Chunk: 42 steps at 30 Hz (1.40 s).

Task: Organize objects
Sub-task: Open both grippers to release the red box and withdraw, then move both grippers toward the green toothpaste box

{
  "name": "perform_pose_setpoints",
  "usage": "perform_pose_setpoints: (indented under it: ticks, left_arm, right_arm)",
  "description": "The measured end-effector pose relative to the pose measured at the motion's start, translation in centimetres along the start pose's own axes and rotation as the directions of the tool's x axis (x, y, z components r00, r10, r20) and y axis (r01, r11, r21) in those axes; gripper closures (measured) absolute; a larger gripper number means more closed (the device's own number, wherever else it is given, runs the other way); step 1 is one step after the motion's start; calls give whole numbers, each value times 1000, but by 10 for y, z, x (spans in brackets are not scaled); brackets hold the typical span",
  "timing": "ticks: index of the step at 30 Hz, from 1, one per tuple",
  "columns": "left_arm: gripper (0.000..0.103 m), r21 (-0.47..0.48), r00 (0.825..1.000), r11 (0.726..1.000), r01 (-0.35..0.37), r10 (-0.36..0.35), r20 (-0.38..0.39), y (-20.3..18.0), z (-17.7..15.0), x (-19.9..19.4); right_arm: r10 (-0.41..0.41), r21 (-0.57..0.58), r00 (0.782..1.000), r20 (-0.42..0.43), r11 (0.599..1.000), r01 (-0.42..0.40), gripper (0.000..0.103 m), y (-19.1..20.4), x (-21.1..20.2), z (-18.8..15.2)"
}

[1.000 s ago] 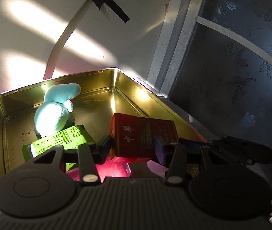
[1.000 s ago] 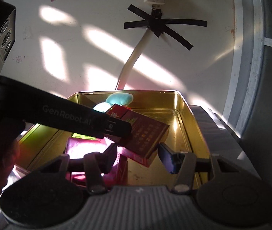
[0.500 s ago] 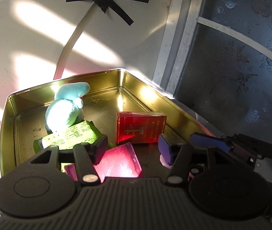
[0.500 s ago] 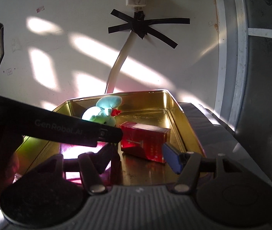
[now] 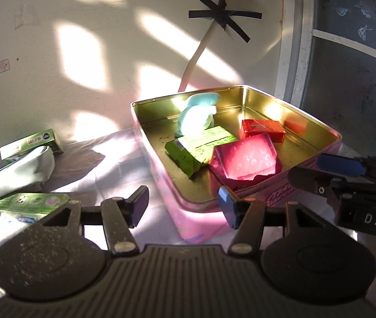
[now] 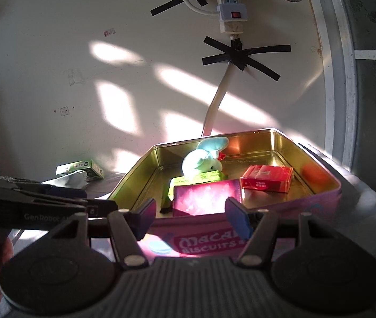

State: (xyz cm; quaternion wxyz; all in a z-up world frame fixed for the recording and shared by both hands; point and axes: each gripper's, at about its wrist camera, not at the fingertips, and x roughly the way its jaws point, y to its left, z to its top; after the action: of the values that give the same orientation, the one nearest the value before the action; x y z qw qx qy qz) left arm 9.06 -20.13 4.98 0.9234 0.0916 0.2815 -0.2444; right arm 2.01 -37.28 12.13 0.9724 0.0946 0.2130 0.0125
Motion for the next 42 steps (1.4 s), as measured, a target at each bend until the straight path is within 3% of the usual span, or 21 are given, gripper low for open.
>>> perform_pose_setpoints:
  ticks: [7,19,28,31,37,38,41,42]
  left_arm:
    - [43,-48,990,989,-142,141,-32,58,-34,-11]
    - [43,-142,963,953,-269,261,-73,137,-70,-18]
    - [41,-182,946,928,-325,314,-86,179,-86,-16]
    - [41,-241,944,912,-331,317,-96,199,-91,-16]
    - [40,-393,962,879,-270,266,-66,225,-99,-24]
    - [40,-405,963,876,-263,261,-62,227,-99,-25]
    - [40,-415,965,873,-256,257,-55,228,-99,-25]
    - [40,-413,965,874,-256,257,-55,229,-99,-25]
  right_arm:
    - [81,-50,995,-61,995,-84,45,62,18,-11]
    - [153,-131,974,-167,976,-176,45,137,57,-23]
    - [186,-194,956,-229,953,-232,45,179,84,-30]
    - [195,-228,950,-245,941,-252,45,192,96,-32]
    - [197,-325,947,-252,905,-275,44,209,140,-24]
    - [189,-350,951,-246,897,-269,41,211,150,-21]
    - [196,-407,950,-241,869,-282,16,221,181,-17]
    - [185,-431,953,-242,859,-276,14,224,191,-17]
